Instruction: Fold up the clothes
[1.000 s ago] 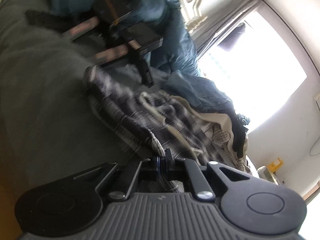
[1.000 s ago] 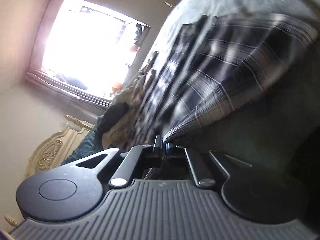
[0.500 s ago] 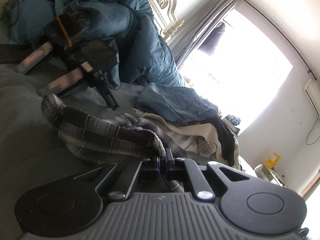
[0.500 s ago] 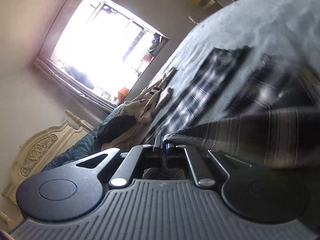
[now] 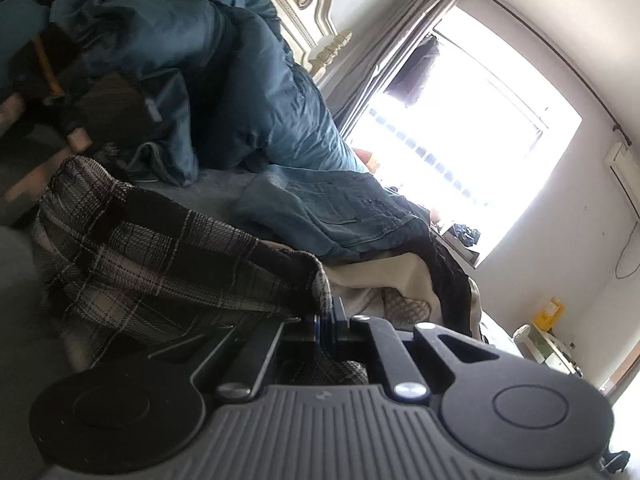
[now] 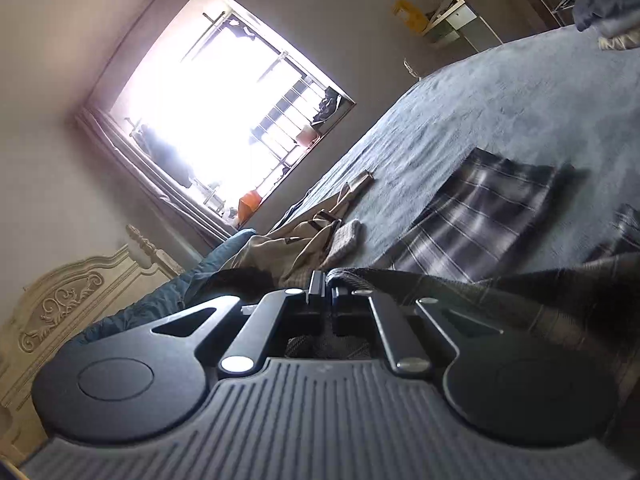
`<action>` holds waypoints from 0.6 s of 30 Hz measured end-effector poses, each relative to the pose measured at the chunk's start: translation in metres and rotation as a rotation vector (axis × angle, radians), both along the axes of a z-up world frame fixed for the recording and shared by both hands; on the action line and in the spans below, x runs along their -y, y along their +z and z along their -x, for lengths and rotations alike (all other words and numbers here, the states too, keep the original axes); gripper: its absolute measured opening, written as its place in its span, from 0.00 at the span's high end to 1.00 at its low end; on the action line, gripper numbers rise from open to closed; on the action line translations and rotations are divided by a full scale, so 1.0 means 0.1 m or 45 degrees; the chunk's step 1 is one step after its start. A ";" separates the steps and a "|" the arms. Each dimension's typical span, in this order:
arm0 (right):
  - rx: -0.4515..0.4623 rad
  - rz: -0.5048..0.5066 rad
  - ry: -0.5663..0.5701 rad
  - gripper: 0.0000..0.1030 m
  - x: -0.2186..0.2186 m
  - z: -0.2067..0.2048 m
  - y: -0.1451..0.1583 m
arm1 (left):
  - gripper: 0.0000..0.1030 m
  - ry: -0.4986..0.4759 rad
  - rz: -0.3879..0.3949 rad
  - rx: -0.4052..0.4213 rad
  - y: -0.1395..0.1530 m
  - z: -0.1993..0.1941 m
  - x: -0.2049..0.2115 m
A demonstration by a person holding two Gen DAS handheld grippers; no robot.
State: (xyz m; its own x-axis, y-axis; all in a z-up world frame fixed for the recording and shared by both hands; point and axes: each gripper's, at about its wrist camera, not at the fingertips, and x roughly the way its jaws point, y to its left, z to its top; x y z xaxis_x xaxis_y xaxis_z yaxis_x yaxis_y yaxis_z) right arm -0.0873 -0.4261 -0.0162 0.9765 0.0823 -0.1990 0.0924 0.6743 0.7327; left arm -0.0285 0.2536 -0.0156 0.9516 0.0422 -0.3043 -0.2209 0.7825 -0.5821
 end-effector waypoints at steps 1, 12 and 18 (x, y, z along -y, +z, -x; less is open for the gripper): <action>-0.002 0.008 -0.002 0.99 0.02 -0.07 0.01 | 0.95 -0.003 -0.008 -0.001 0.01 -0.08 0.02; -0.065 0.093 -0.014 0.99 0.19 -1.01 0.02 | 0.95 -0.020 -0.093 -0.121 -0.10 -1.03 0.20; -0.128 0.110 -0.022 0.99 0.24 -1.48 -0.10 | 0.95 -0.016 -0.134 -0.185 -0.25 -1.47 0.29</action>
State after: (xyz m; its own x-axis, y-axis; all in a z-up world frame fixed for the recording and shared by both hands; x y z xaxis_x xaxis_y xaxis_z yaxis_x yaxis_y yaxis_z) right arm 0.0609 -0.4504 -0.0262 0.9524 0.0444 -0.3015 0.1744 0.7319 0.6587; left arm 0.1182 0.2248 -0.0409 0.8985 0.0698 -0.4334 -0.2869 0.8406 -0.4593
